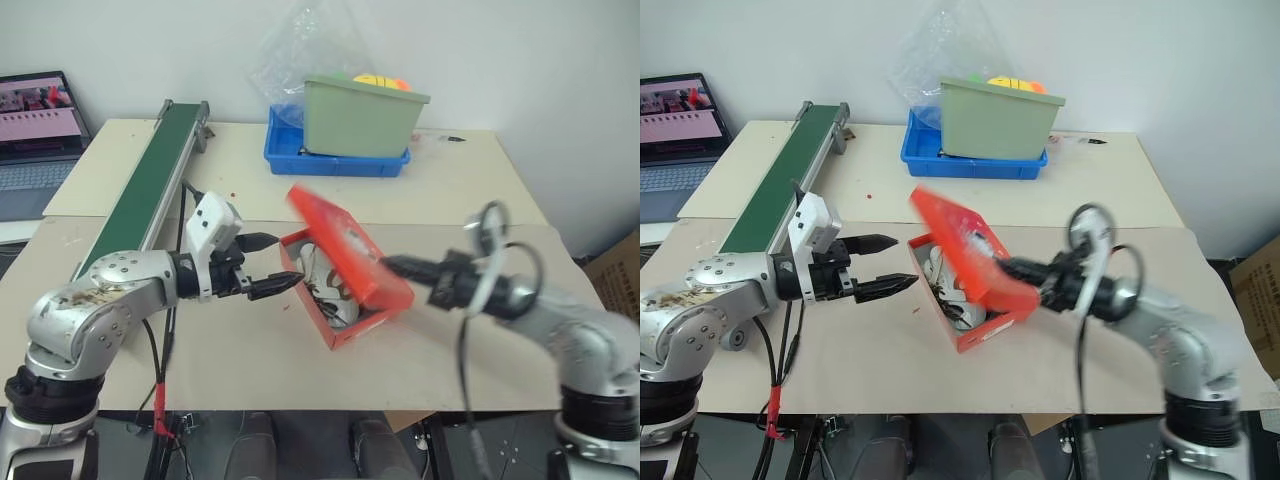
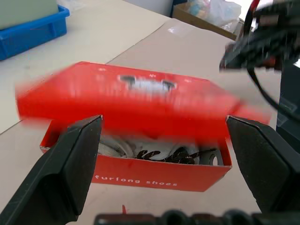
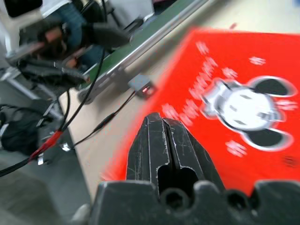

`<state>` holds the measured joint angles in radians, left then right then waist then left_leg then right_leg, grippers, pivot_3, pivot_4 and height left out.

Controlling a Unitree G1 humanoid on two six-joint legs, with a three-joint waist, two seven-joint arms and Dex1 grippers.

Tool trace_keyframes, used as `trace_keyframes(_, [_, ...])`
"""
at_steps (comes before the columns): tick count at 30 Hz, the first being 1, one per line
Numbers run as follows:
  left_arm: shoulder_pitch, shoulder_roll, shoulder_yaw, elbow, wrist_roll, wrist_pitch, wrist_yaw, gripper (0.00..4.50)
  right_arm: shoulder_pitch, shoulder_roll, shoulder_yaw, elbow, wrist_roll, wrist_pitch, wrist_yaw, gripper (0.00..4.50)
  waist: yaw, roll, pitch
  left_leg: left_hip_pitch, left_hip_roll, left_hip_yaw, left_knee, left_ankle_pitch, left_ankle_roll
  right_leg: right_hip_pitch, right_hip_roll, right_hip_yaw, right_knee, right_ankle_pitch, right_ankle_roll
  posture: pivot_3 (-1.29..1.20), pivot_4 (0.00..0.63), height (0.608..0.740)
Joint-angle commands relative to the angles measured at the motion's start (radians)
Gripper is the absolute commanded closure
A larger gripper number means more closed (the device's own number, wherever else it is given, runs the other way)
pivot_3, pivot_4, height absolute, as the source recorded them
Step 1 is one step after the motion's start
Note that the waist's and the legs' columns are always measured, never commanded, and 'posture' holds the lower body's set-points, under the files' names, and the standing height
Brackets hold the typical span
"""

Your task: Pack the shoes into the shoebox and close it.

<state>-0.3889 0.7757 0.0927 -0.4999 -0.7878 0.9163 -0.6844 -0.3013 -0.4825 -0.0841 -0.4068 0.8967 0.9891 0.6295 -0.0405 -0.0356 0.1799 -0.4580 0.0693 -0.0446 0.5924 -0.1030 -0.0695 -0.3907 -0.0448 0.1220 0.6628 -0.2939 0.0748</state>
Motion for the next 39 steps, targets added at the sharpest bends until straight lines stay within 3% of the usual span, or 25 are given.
trace_keyframes(1, [0.029, 0.006, 0.055, -0.061, -0.022, -0.001, 0.019, 0.00, -0.020, -0.025, 0.050, 0.039, -0.081, -0.056, 0.019, 4.46, 0.001, 0.000, 0.000, 0.000, 0.000, 0.000, 0.000, 0.000, 0.000, 0.000, 0.000, 0.000, 0.000, 0.000, 0.000, 0.00, 0.150, 0.740])
trace_keyframes(8, [0.068, -0.003, 0.083, -0.090, -0.017, -0.003, 0.058, 0.00, -0.175, -0.062, 0.388, 0.225, -0.486, -0.302, 0.080, 4.46, -0.011, 0.000, 0.000, 0.002, 0.000, 0.000, 0.000, 0.000, 0.000, -0.001, 0.000, 0.000, 0.000, 0.000, 0.000, 0.00, 0.150, 0.740])
trace_keyframes(15, [0.097, -0.016, 0.087, -0.122, -0.016, -0.006, 0.093, 0.00, -0.219, -0.110, 0.458, 0.288, -0.609, -0.358, 0.174, 4.46, -0.004, -0.001, -0.001, 0.002, 0.000, 0.000, 0.000, 0.000, 0.000, 0.001, 0.000, 0.000, 0.000, -0.001, -0.001, 0.00, 0.150, 0.740])
trace_keyframes(18, [0.108, -0.017, 0.090, -0.123, -0.014, -0.009, 0.096, 0.00, -0.246, -0.125, 0.399, 0.244, -0.557, -0.311, 0.212, 3.81, 0.000, -0.001, -0.001, 0.003, 0.000, 0.000, 0.000, 0.000, 0.000, 0.002, 0.000, 0.000, 0.001, -0.001, -0.001, 0.00, 0.150, 0.740])
trace_keyframes(23, [0.104, -0.021, 0.085, -0.108, -0.004, -0.023, 0.093, 0.00, -0.335, -0.110, 0.256, 0.211, -0.441, -0.224, 0.228, 2.05, 0.000, -0.001, -0.001, 0.002, 0.000, 0.000, 0.000, 0.000, 0.000, 0.001, 0.000, 0.000, 0.000, -0.001, -0.001, 0.00, 0.150, 0.740])
trace_keyframes(29, [0.107, 0.016, 0.055, -0.078, 0.068, -0.064, 0.059, 0.00, -0.367, -0.285, 0.124, 0.172, -0.328, -0.145, 0.382, 0.02, 0.007, -0.001, -0.001, 0.002, 0.000, 0.000, -0.001, 0.000, 0.000, 0.001, 0.000, -0.001, 0.000, -0.001, -0.001, 0.00, 0.150, 0.740])
trace_keyframes(34, [0.165, 0.060, 0.081, -0.099, 0.095, -0.108, 0.010, 0.00, -0.305, -0.430, 0.102, 0.092, -0.290, -0.160, 0.501, 0.02, 0.004, -0.001, 0.000, 0.001, 0.000, 0.000, -0.002, 0.000, 0.000, 0.000, 0.000, 0.000, -0.001, -0.001, -0.001, 0.00, 0.150, 0.740])
trace_keyframes(39, [0.200, 0.069, 0.110, -0.094, 0.098, -0.129, -0.004, 0.00, -0.273, -0.451, 0.070, 0.064, -0.247, -0.145, 0.513, 0.02, -0.006, -0.001, 0.000, 0.001, 0.000, 0.000, -0.001, 0.000, 0.000, 0.000, 0.000, 0.000, -0.001, -0.001, -0.002, 0.00, 0.150, 0.740])
